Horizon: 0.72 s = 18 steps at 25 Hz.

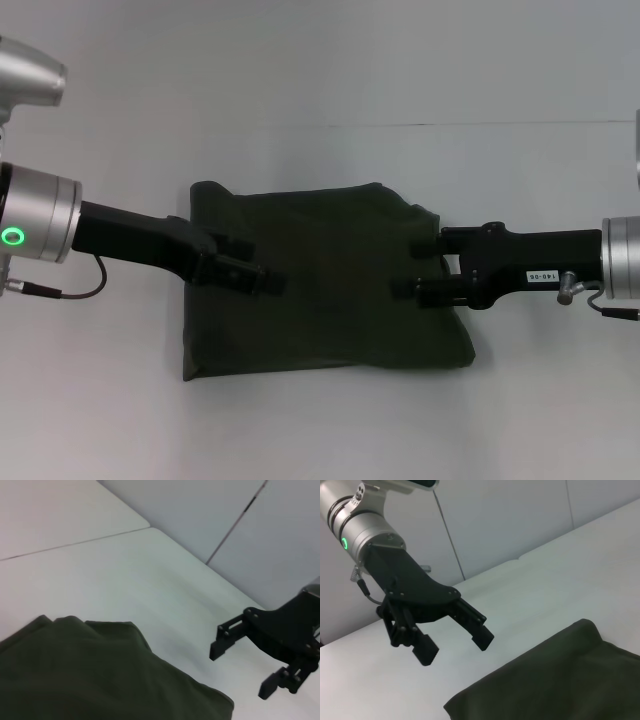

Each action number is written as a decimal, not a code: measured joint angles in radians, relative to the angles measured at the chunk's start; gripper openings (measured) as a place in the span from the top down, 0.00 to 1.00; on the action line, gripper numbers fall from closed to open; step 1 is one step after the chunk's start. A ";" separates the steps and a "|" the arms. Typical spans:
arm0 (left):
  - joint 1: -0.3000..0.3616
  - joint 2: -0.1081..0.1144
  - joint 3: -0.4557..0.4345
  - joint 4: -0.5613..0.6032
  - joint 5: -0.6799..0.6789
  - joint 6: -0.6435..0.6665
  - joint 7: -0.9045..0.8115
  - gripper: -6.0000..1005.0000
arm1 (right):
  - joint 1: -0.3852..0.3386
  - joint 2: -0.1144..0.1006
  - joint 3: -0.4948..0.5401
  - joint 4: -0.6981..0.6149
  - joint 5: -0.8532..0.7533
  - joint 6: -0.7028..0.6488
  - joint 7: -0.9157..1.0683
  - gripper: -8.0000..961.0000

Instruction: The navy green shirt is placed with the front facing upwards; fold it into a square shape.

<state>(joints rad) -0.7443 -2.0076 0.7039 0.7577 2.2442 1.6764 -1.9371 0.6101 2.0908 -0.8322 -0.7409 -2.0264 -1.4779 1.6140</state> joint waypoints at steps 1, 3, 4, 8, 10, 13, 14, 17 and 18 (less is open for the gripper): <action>0.000 0.000 0.000 0.000 0.000 0.002 0.004 0.06 | 0.000 0.000 0.000 0.000 0.000 0.000 0.000 0.20; 0.001 -0.001 0.001 0.001 0.000 0.009 0.015 0.06 | -0.001 0.000 0.001 0.000 0.003 0.001 0.000 0.20; 0.002 -0.002 0.000 0.001 0.000 0.012 0.020 0.06 | -0.002 0.000 0.002 0.000 0.007 0.003 0.000 0.20; 0.005 -0.006 0.002 0.009 0.001 0.016 0.027 0.06 | -0.004 -0.002 0.004 0.000 0.033 0.008 0.002 0.21; 0.006 -0.007 0.002 0.013 0.002 0.016 0.027 0.06 | -0.004 -0.003 0.005 0.000 0.038 0.011 0.002 0.21; 0.006 -0.008 0.002 0.014 0.003 0.015 0.027 0.06 | -0.004 -0.003 0.005 0.000 0.039 0.011 0.003 0.21; 0.006 -0.008 0.002 0.014 0.003 0.014 0.027 0.06 | -0.003 -0.003 0.005 0.000 0.039 0.011 0.003 0.21; 0.006 -0.008 0.002 0.014 0.006 0.010 0.027 0.06 | -0.003 -0.003 0.004 0.000 0.039 0.011 0.005 0.21; 0.006 -0.008 0.002 0.014 0.007 0.009 0.027 0.06 | -0.003 -0.003 0.004 0.000 0.039 0.011 0.005 0.21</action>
<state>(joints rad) -0.7379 -2.0156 0.7057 0.7717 2.2511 1.6854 -1.9100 0.6067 2.0878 -0.8278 -0.7409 -1.9869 -1.4666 1.6190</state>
